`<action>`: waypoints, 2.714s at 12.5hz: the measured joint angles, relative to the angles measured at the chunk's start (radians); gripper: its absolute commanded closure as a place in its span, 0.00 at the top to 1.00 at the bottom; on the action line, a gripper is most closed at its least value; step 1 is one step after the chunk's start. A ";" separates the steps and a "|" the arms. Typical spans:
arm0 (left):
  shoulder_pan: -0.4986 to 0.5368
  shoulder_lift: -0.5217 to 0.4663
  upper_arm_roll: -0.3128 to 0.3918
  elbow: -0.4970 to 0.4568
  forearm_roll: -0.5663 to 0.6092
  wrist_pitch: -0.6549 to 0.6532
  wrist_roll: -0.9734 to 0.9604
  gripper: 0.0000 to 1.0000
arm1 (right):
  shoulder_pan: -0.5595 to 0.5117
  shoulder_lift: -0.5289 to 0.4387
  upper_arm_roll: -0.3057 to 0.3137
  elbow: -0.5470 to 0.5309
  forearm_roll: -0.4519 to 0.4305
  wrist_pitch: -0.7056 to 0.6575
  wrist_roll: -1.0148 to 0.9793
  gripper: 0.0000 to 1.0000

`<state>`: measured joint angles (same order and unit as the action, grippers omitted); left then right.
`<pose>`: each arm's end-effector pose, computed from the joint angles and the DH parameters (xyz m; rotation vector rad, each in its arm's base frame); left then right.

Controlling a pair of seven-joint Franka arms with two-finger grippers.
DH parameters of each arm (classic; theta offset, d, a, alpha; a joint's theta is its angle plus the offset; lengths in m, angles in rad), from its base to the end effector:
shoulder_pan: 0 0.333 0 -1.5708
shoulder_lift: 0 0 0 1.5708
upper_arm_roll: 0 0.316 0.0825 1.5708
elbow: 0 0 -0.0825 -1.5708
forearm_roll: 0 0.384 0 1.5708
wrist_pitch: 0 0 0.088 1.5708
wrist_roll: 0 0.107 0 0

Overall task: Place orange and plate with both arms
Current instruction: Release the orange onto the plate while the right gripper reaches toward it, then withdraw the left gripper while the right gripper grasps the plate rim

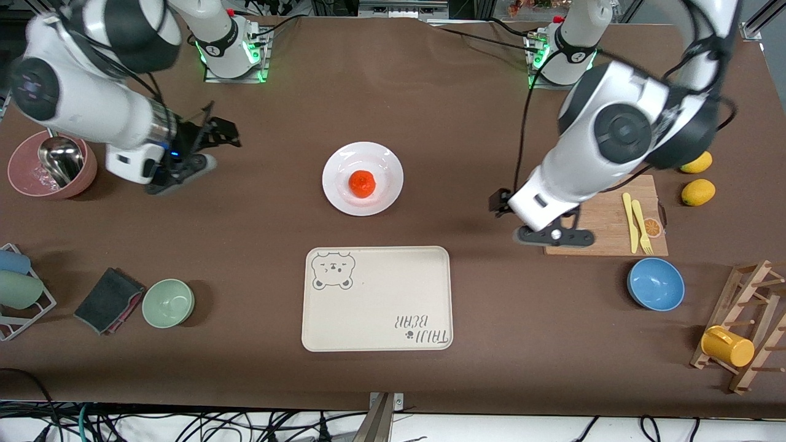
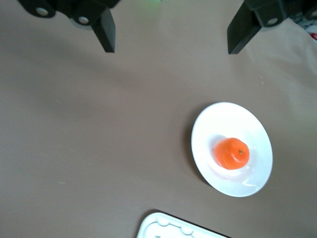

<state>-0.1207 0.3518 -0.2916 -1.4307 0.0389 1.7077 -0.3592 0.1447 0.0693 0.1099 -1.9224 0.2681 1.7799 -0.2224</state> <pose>0.6137 -0.2346 0.4958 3.1042 -0.0709 -0.1224 0.5298 0.1605 0.4410 -2.8105 -0.5603 0.3104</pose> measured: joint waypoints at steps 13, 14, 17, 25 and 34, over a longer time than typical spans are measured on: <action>0.071 -0.325 0.141 -0.222 0.000 -0.007 0.149 1.00 | 0.000 0.244 0.143 -0.455 0.815 0.608 -0.390 1.00; 0.070 -0.330 0.139 -0.224 -0.001 -0.010 0.149 1.00 | 0.000 0.275 0.159 -0.455 0.877 0.634 -0.433 1.00; 0.068 -0.331 0.132 -0.226 -0.001 -0.012 0.149 1.00 | 0.000 0.330 0.197 -0.452 0.989 0.676 -0.488 1.00; 0.090 -0.331 0.139 -0.227 -0.001 -0.032 0.149 1.00 | 0.000 0.342 0.216 -0.423 1.039 0.686 -0.488 0.88; 0.090 -0.331 0.136 -0.227 -0.001 -0.033 0.149 1.00 | 0.000 0.382 0.216 -0.398 1.043 0.693 -0.553 0.35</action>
<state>-0.0310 0.0209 -0.1554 -1.6574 0.0383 1.6748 -0.2102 0.1448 0.4518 0.3263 -2.3200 1.3114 2.4727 -0.7755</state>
